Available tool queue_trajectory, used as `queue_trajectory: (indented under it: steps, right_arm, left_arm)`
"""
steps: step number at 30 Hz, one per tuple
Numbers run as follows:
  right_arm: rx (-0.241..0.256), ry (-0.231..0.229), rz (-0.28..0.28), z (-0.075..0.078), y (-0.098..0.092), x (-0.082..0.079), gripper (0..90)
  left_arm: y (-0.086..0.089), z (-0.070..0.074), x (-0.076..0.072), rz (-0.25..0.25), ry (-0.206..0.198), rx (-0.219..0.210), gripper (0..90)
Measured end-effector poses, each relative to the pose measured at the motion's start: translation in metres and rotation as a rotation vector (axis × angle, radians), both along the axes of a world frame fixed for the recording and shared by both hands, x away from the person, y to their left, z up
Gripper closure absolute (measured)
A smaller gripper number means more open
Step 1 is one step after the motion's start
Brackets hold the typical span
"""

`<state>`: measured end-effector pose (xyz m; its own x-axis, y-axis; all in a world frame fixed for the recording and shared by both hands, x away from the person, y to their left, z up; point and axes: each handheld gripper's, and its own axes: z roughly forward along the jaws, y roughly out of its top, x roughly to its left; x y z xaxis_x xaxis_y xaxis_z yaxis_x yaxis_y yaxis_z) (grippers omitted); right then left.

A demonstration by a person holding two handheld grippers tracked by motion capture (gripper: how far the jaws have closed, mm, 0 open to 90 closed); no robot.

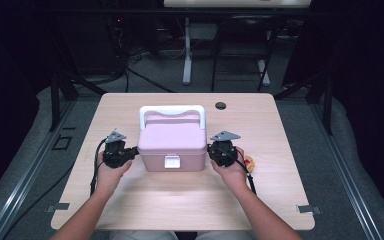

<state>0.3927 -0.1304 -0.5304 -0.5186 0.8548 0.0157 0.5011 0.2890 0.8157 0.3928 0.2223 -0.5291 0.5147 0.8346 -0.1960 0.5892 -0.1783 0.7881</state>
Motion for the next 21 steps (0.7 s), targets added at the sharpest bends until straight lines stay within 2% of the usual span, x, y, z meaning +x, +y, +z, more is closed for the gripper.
queue_trajectory:
  steps: [9, 21]
  right_arm:
    - [-0.022, 0.004, 0.023, 0.002, -0.004, -0.013, 90.0]
    - [-0.038, 0.013, 0.050, 0.004, -0.012, -0.037, 90.0]
  left_arm:
    - [-0.002, 0.002, -0.007, -0.022, 0.020, 0.006, 90.0]
    - [-0.006, 0.003, -0.026, -0.071, 0.033, -0.005, 90.0]
